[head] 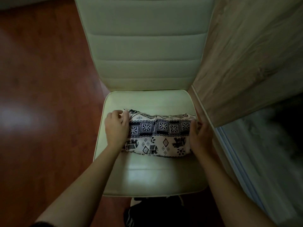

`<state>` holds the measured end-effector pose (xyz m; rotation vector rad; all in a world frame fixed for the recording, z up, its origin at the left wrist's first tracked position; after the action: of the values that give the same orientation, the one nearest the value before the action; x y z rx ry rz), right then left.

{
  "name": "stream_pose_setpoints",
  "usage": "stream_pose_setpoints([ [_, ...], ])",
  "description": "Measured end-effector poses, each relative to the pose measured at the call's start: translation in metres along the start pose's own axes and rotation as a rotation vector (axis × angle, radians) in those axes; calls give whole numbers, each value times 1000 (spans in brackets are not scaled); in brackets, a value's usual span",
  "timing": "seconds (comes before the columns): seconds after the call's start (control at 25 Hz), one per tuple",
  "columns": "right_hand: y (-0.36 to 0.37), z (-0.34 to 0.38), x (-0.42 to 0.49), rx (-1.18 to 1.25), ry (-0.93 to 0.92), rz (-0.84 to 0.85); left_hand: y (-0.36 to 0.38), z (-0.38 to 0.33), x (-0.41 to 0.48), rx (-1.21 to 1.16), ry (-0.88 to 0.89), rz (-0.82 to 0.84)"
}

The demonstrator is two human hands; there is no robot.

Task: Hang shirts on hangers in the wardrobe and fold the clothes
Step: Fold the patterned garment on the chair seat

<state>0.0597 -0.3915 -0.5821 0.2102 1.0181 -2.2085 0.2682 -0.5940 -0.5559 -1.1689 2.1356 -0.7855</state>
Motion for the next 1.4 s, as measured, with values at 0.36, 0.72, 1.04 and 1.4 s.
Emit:
stream_pose_setpoints([
  [0.36, 1, 35, 20, -171, -147, 55, 24, -12, 29, 341, -219, 181],
  [0.72, -5, 3, 31, -121, -24, -75, 10, 28, 46, 275, -328, 148],
  [1.04, 14, -13, -18, -65, 73, -121, 17, 28, -52, -65, -416, -88],
  [1.4, 12, -40, -1, -216, -56, -71, 16, 49, -45, 110, -138, 80],
])
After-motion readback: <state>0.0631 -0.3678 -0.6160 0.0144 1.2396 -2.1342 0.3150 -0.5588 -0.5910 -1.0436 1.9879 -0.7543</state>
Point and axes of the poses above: each hand's wrist, its own x-axis towards the middle knuckle, its own y-axis out of the palm, z = x × y, the point moved 5 cm from there along x, towards the middle knuckle, and after that the axes turned 15 degrees about z, right-handed, at the moved point
